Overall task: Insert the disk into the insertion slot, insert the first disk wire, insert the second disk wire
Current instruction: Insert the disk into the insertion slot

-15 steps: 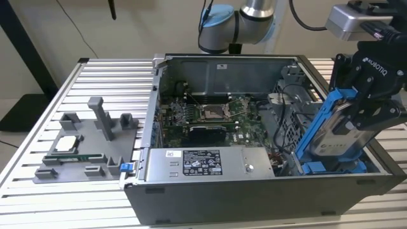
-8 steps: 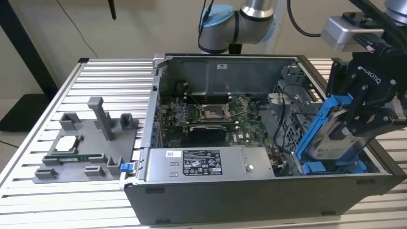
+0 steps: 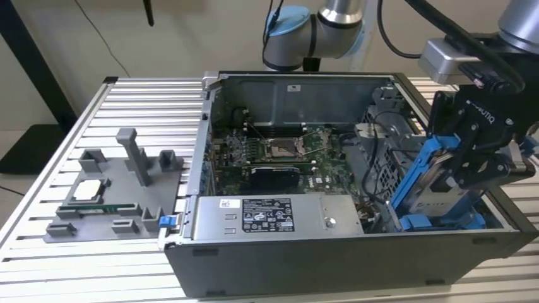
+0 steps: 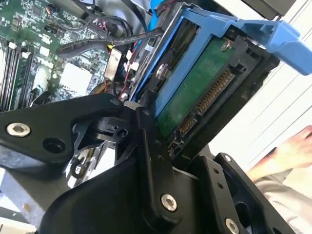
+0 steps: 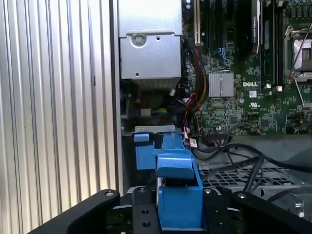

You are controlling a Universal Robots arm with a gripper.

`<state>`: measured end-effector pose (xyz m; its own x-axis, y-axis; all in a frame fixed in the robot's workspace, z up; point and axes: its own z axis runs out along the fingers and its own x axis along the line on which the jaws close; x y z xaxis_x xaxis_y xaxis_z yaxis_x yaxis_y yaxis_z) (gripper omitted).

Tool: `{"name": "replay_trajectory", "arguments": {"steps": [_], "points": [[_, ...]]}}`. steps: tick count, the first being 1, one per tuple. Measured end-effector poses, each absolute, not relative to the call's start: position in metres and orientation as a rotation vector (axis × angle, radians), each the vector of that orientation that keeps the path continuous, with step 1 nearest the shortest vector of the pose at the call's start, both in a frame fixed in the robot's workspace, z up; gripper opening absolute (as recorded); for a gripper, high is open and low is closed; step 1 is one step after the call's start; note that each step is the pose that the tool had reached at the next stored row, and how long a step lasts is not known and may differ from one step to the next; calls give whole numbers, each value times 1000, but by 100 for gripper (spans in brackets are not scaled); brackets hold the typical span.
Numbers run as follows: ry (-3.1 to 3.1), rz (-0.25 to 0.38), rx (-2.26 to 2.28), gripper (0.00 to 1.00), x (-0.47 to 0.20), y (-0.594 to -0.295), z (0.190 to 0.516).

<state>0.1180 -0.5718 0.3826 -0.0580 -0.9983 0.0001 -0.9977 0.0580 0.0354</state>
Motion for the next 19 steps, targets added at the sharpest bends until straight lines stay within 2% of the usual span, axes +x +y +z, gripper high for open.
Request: {"name": "replay_trajectory", "arguments": {"steps": [19], "points": [[-2267, -40, 2139, 0, 118, -572, 373]]}}
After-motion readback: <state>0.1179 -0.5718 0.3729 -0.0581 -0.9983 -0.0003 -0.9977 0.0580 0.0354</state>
